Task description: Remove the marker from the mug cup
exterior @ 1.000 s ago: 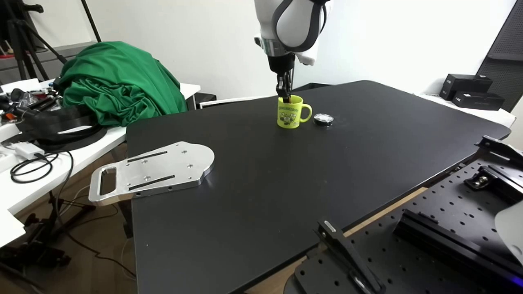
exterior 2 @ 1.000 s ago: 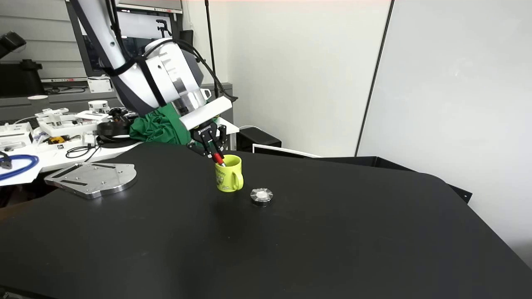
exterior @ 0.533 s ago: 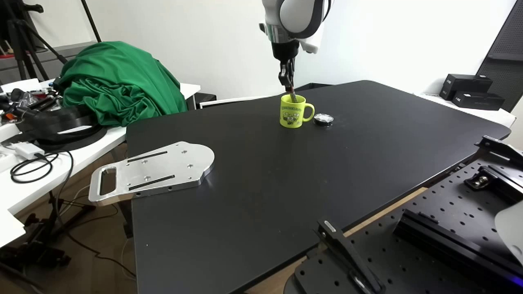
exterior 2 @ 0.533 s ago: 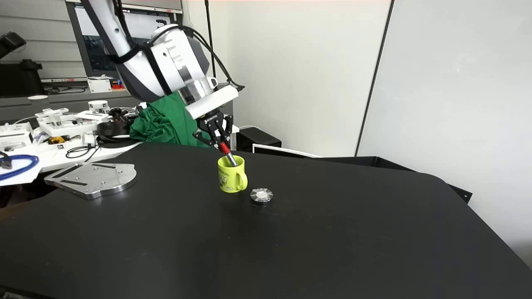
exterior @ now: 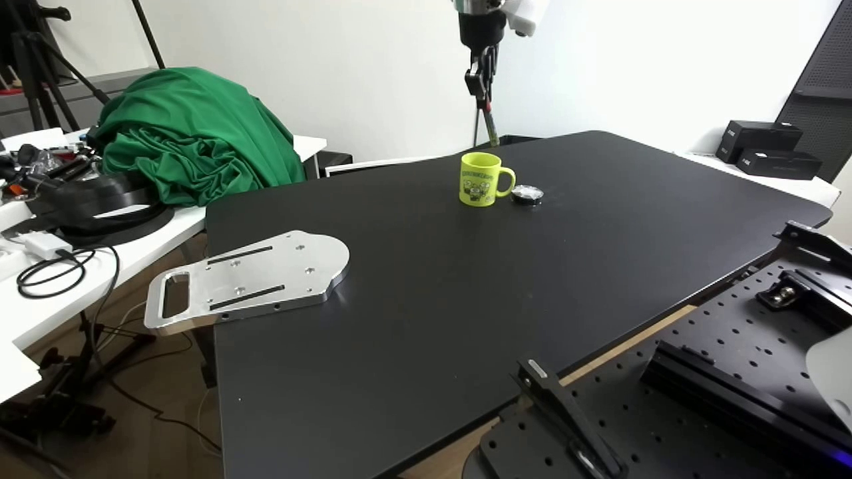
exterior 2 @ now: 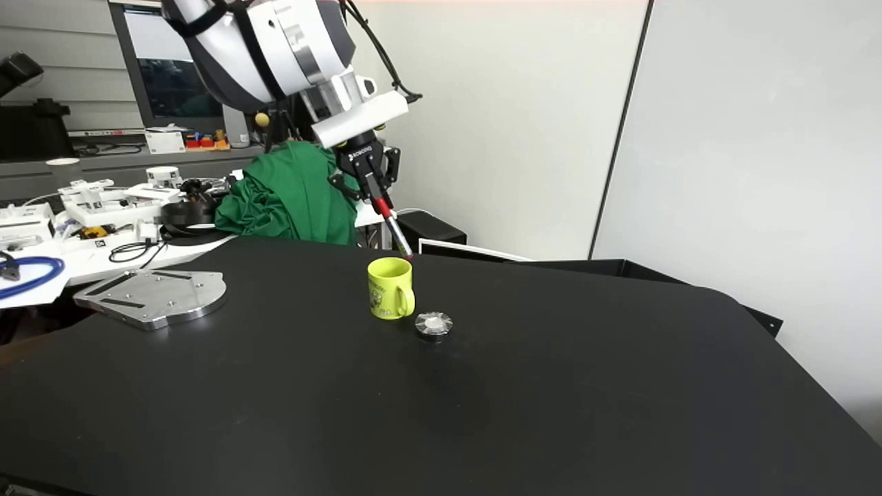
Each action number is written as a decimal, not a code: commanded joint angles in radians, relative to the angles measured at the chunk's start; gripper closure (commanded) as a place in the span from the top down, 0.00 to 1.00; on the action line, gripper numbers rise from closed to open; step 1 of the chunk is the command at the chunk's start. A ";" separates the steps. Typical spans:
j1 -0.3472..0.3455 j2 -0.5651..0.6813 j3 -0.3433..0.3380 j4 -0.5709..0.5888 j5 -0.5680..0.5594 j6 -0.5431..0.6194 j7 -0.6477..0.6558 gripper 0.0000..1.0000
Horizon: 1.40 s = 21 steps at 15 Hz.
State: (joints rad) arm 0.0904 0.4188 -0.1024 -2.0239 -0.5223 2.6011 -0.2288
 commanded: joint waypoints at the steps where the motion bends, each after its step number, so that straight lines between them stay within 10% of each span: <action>1: -0.053 -0.088 0.035 -0.057 0.063 -0.054 -0.057 0.05; 9: -0.222 0.043 0.073 0.067 0.281 -0.457 -0.458 0.05; 21: -0.291 0.408 0.078 0.359 0.327 -0.727 -0.548 0.05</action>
State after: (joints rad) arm -0.1845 0.7370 -0.0358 -1.7757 -0.2133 1.9376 -0.7668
